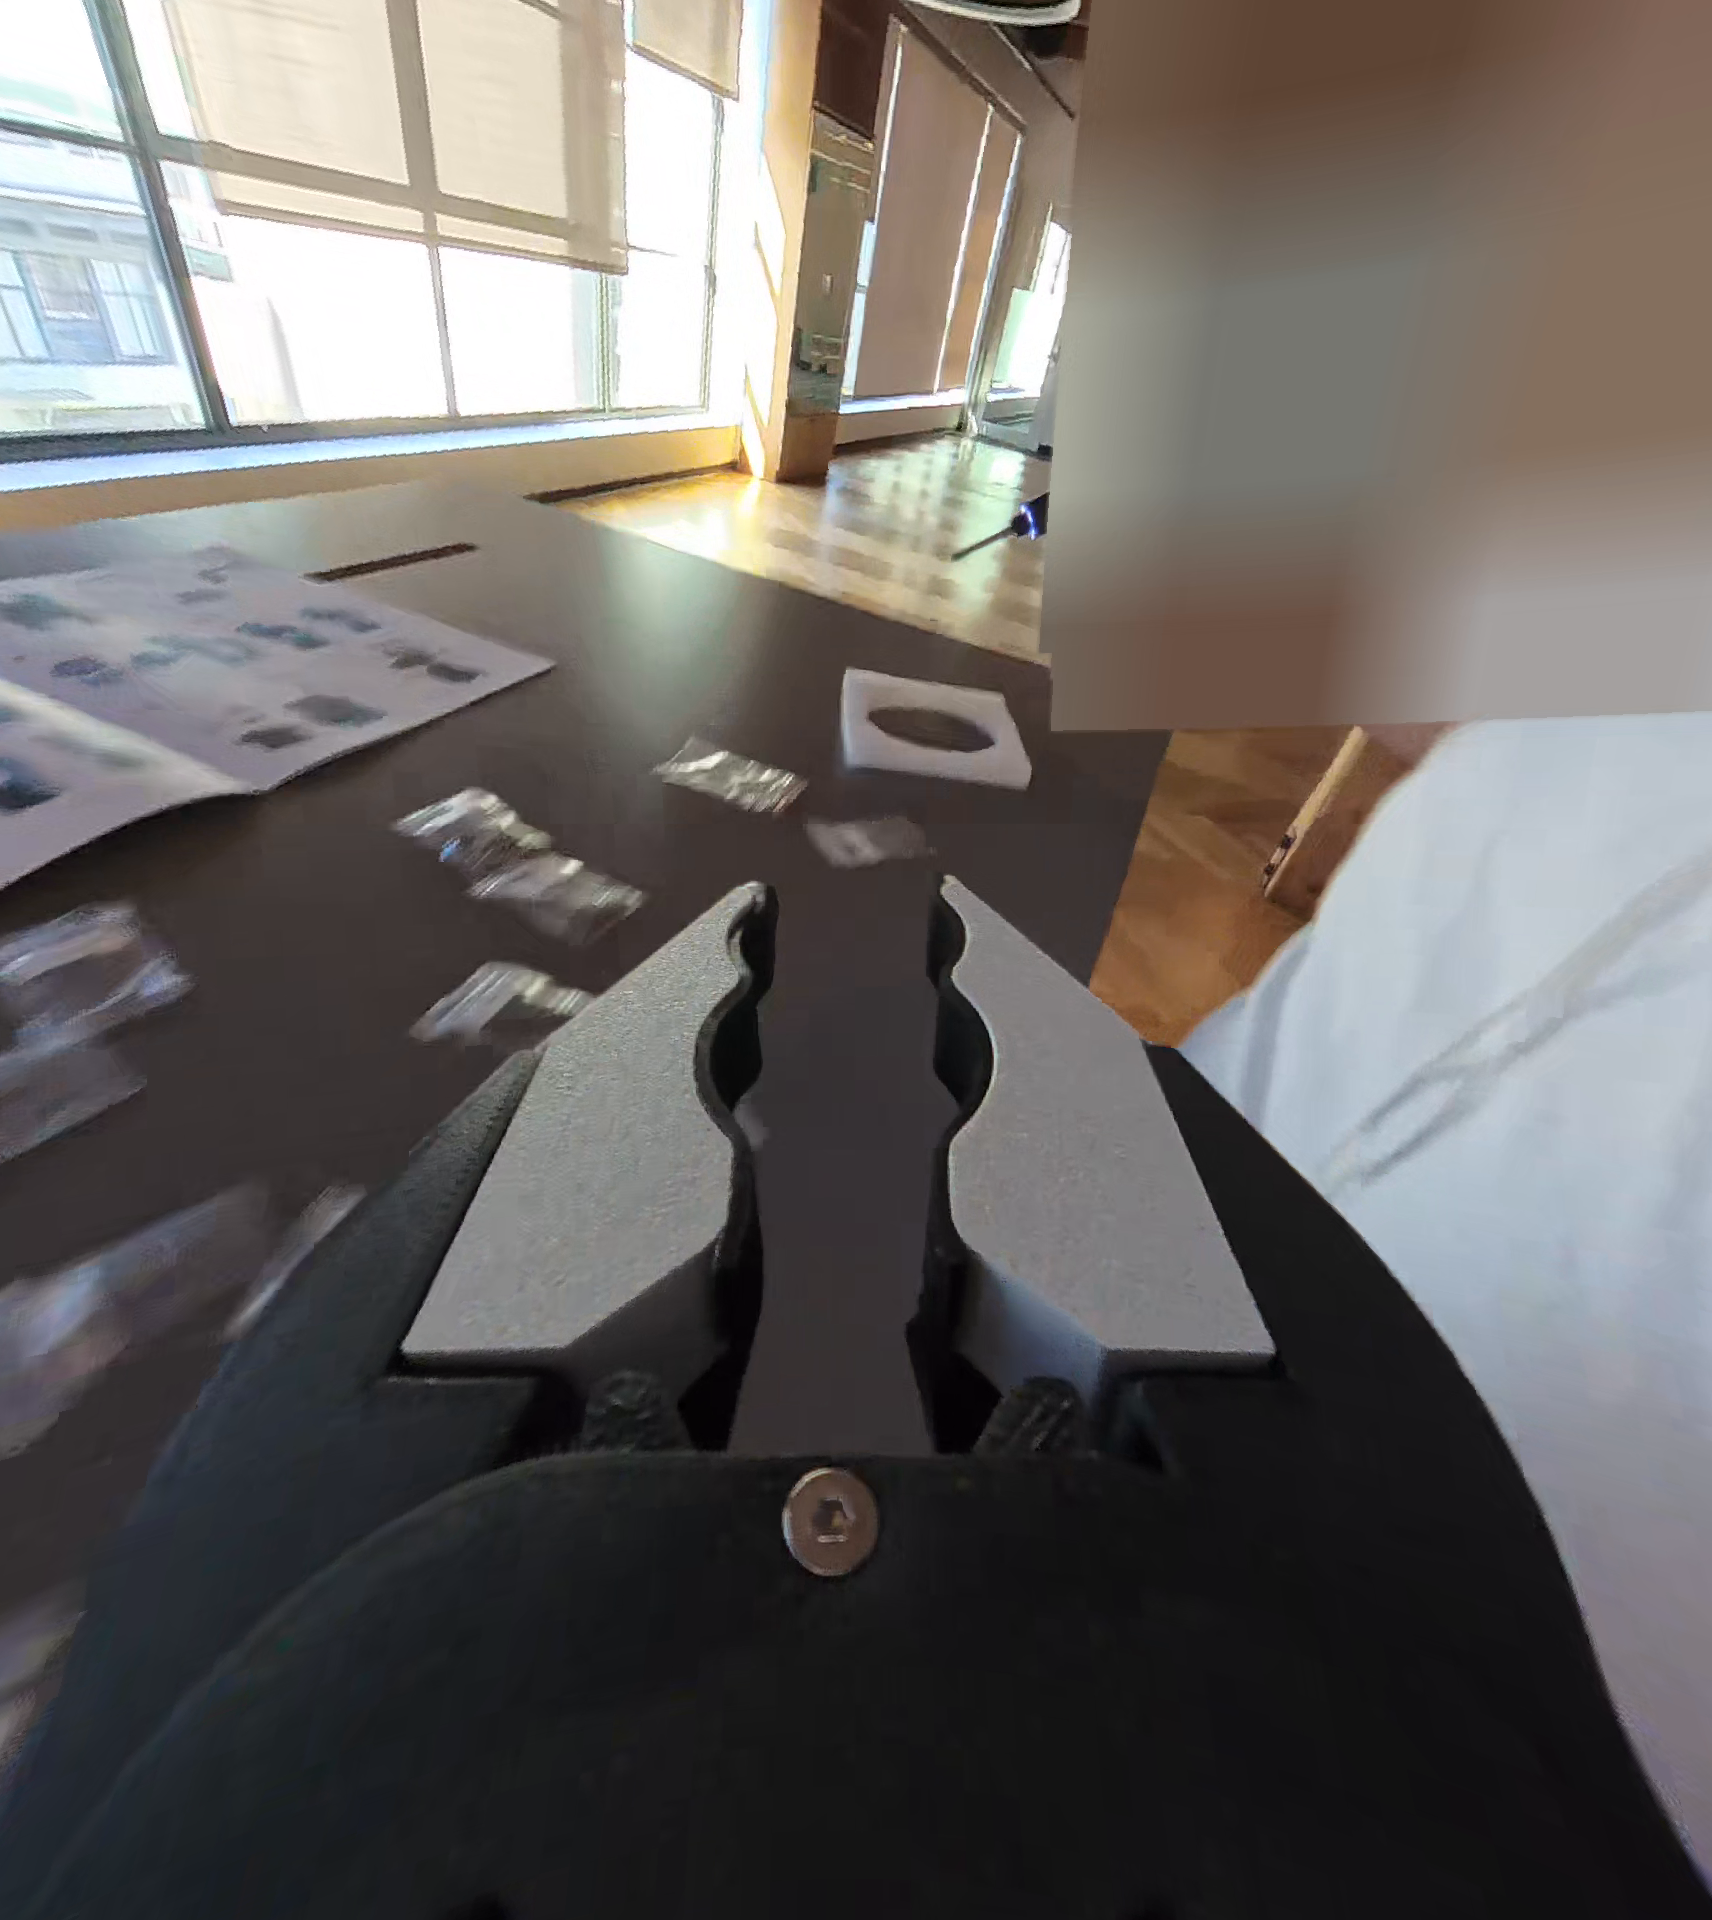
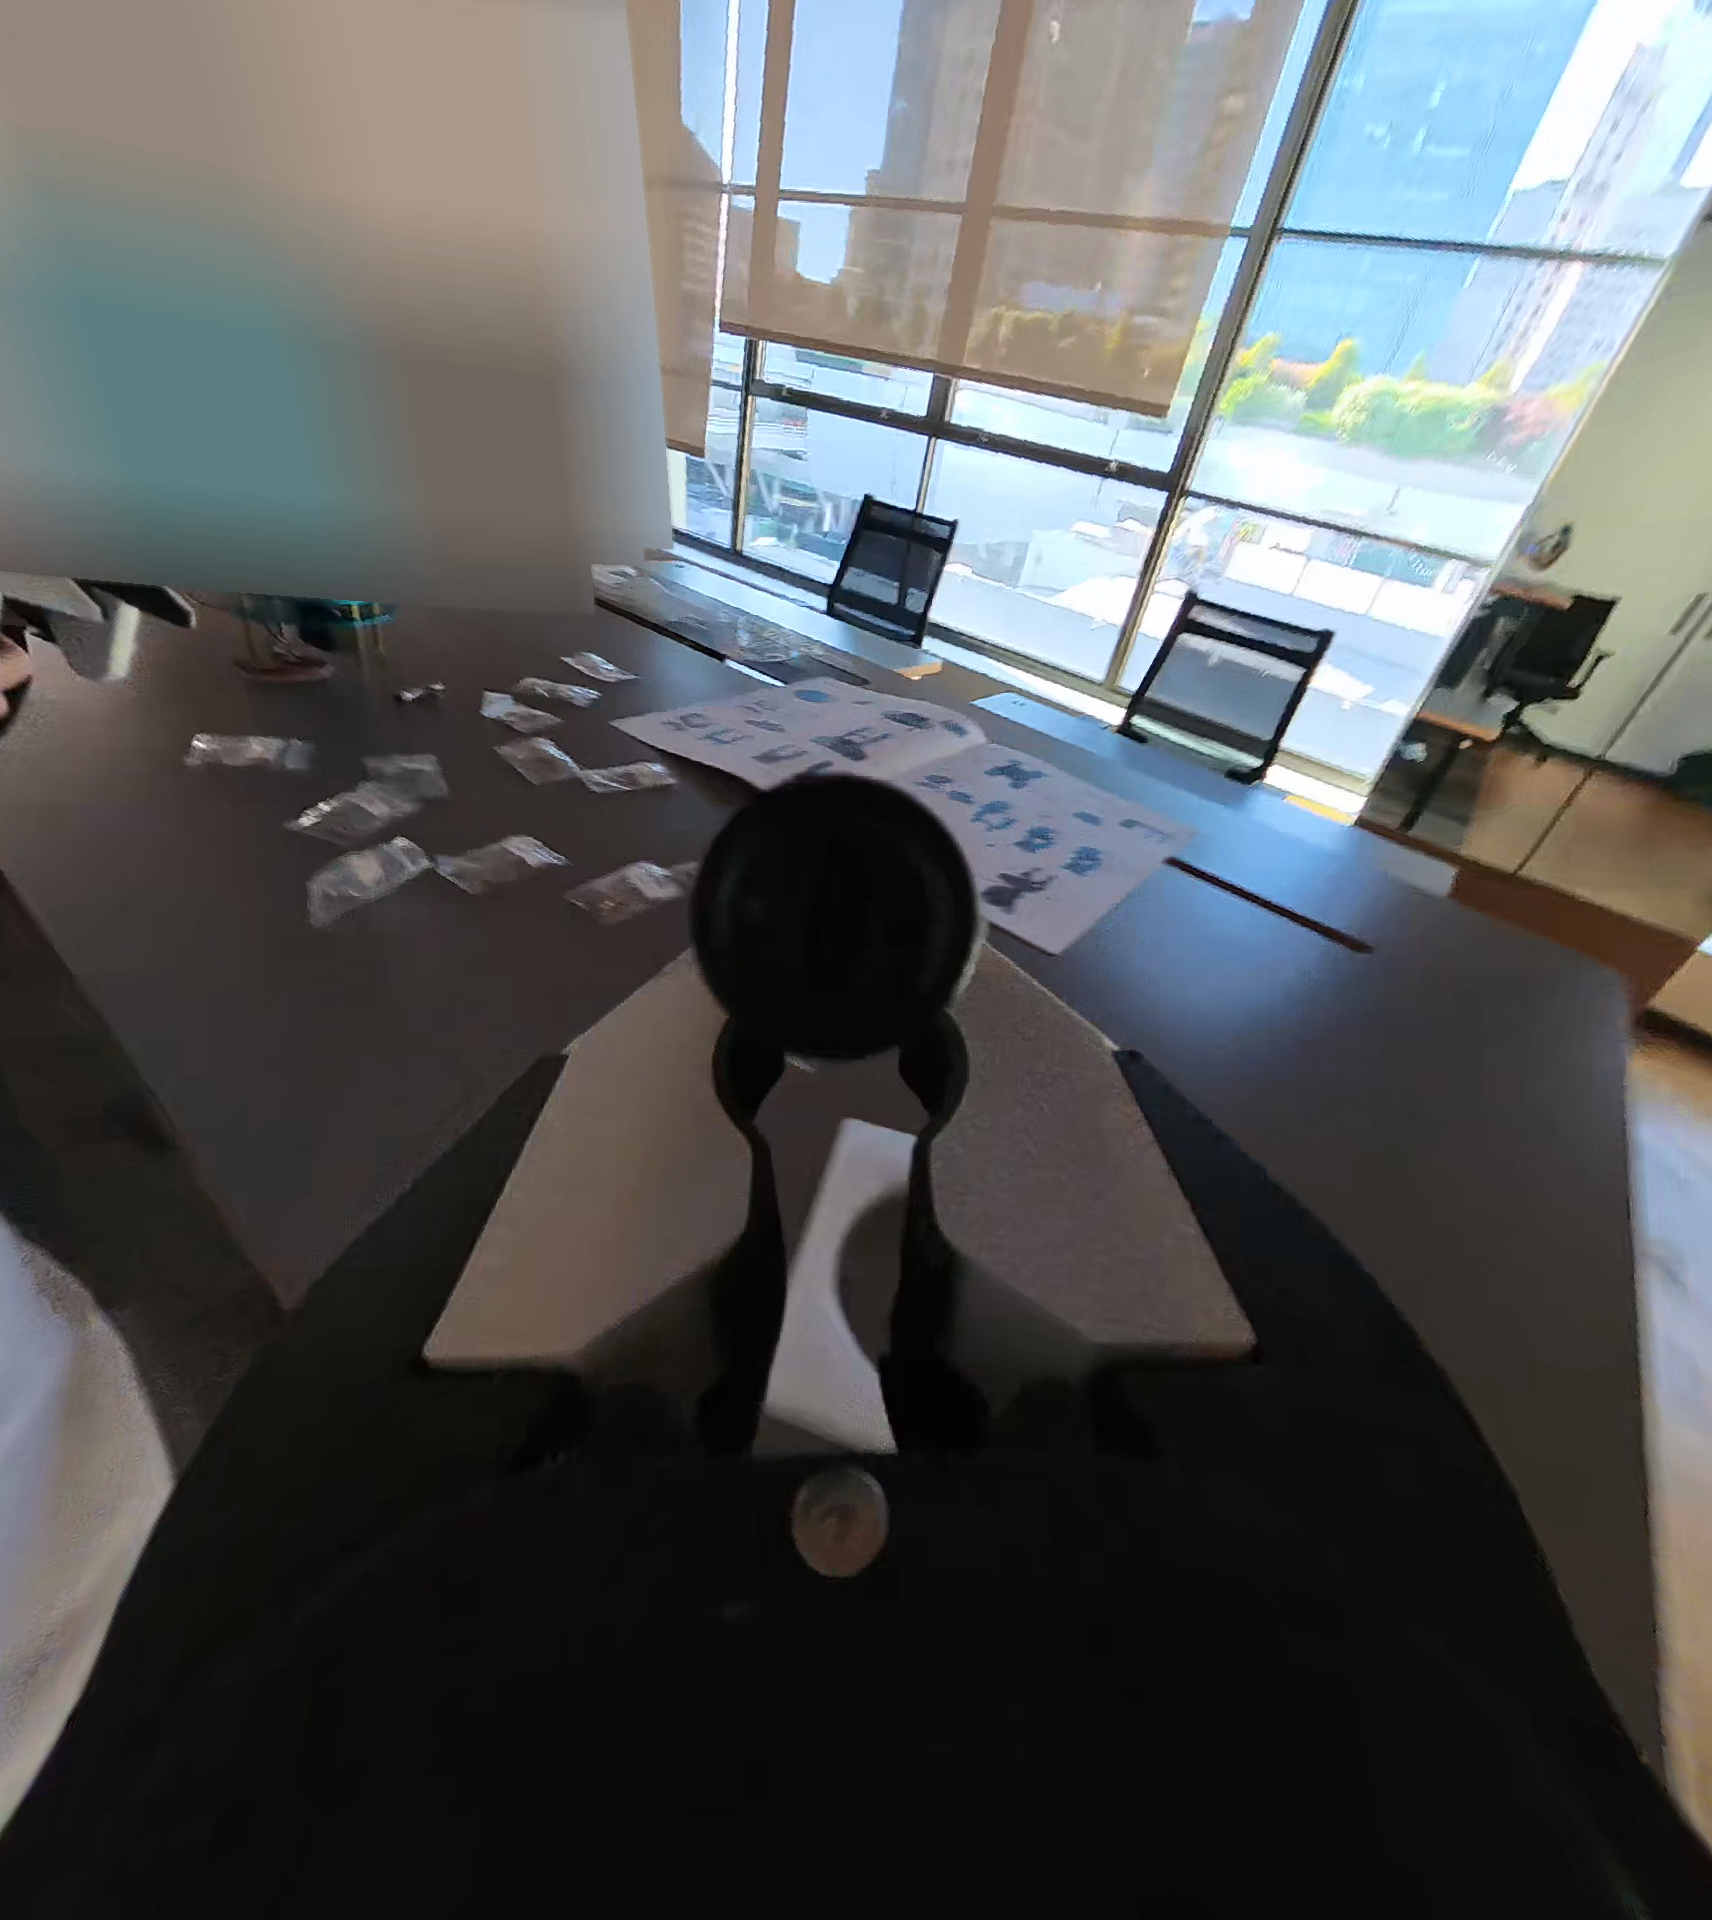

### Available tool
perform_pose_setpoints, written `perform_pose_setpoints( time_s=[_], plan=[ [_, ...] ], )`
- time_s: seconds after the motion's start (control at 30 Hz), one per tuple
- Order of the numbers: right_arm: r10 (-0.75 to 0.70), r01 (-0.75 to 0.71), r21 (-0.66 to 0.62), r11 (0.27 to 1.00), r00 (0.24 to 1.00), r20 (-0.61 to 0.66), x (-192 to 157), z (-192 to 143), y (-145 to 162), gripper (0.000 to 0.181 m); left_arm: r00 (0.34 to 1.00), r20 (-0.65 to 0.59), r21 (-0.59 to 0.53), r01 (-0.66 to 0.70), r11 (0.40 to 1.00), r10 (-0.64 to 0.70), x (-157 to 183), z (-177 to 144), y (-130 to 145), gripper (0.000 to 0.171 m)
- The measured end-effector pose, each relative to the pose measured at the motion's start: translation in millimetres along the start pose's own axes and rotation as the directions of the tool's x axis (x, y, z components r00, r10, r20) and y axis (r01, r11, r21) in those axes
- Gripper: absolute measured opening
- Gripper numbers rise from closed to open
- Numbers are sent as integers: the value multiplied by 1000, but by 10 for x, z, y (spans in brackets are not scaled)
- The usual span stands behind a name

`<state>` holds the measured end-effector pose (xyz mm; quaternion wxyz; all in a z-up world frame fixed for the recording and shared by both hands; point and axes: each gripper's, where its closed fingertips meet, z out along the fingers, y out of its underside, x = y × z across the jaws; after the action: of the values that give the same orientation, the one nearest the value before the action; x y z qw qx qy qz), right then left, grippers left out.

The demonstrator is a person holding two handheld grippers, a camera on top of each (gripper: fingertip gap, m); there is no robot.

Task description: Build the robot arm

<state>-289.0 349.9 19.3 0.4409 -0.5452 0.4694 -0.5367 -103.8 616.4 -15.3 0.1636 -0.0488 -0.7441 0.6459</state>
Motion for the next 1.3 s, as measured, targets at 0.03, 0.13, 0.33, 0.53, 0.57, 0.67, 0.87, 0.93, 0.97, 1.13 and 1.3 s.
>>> perform_pose_setpoints(
  time_s=[0.03,0.13,0.33,0.53,0.57,0.67,0.87,0.93,0.97,1.13,1.3],
  plan=[
    [-31,31,7,1000,999,-18,163,-110,32,14,1000,-21,7,21,1000,-21,114,317,-14,27],
    [-54,55,20,998,997,-51,537,-340,147,14,991,-94,-44,87,995,-91,415,1166,-6,24],
    [-44,44,12,999,999,10,831,-459,577,15,997,-50,-161,43,986,-52,561,2131,10,9],
    [-34,32,26,999,997,62,791,-381,845,15,972,-166,-408,-224,885,169,645,3112,278,11],
    [-34,32,28,999,997,68,776,-387,865,15,963,-201,-460,-257,850,182,636,3229,373,9],
    [-30,27,39,999,996,82,775,-440,900,15,938,-281,-605,-338,720,204,531,3414,664,9],
    [-14,10,67,998,998,64,856,-632,947,15,917,-347,-759,-397,516,196,452,3493,959,14],
    [-10,4,87,996,998,59,877,-697,926,15,916,-353,-802,-401,444,191,427,3491,1057,18],
    [-1,-5,98,995,998,59,892,-725,911,15,915,-348,-822,-402,404,201,387,3483,1100,20],
    [-1,-9,149,989,998,66,940,-812,799,15,919,-339,-854,-391,344,202,374,3443,1190,20],
    [-7,-8,166,986,996,90,923,-838,764,15,916,-330,-868,-389,308,226,348,3392,1197,18]
  ],
)
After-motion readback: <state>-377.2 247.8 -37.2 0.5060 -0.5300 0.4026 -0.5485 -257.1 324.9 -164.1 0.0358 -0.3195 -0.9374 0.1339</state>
